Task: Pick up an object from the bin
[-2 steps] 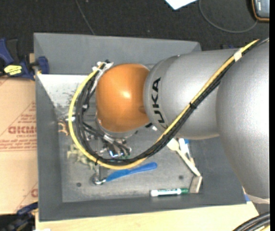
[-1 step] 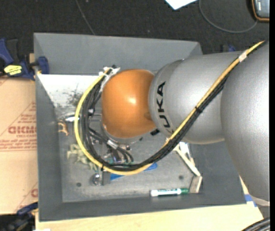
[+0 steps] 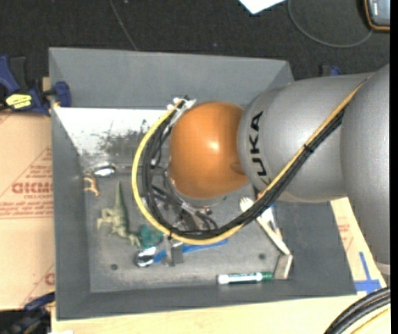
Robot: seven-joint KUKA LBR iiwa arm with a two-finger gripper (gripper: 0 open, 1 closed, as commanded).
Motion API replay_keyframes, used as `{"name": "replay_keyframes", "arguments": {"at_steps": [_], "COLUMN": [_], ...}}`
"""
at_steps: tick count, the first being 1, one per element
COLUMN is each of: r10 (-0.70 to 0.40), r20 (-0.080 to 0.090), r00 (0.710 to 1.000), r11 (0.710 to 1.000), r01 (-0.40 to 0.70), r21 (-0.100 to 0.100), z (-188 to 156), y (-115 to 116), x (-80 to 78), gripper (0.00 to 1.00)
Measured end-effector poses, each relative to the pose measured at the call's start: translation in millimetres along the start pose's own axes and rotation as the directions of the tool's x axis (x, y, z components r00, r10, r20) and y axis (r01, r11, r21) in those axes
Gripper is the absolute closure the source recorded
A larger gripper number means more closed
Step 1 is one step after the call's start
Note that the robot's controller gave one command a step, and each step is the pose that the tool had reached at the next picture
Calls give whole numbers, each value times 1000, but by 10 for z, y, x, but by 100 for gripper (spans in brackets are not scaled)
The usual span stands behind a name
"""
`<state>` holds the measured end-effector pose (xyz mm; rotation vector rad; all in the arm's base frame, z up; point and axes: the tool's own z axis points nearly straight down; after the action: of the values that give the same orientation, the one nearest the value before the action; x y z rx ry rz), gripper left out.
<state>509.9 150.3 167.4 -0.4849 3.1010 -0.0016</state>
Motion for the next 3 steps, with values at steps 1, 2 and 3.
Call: {"name": "replay_keyframes", "arguments": {"at_steps": [1,2,3], "r10": [177,81,-92], "r20": [12,-7,18], "r00": [984,997,996], "r11": [984,997,996], "r01": [-177,-81,92], "r21": [-5,1,-1], "z": [-589,-115,-33], "y": [208,-28,203], "x": [-188,95,-35], "gripper": [0,0,0]}}
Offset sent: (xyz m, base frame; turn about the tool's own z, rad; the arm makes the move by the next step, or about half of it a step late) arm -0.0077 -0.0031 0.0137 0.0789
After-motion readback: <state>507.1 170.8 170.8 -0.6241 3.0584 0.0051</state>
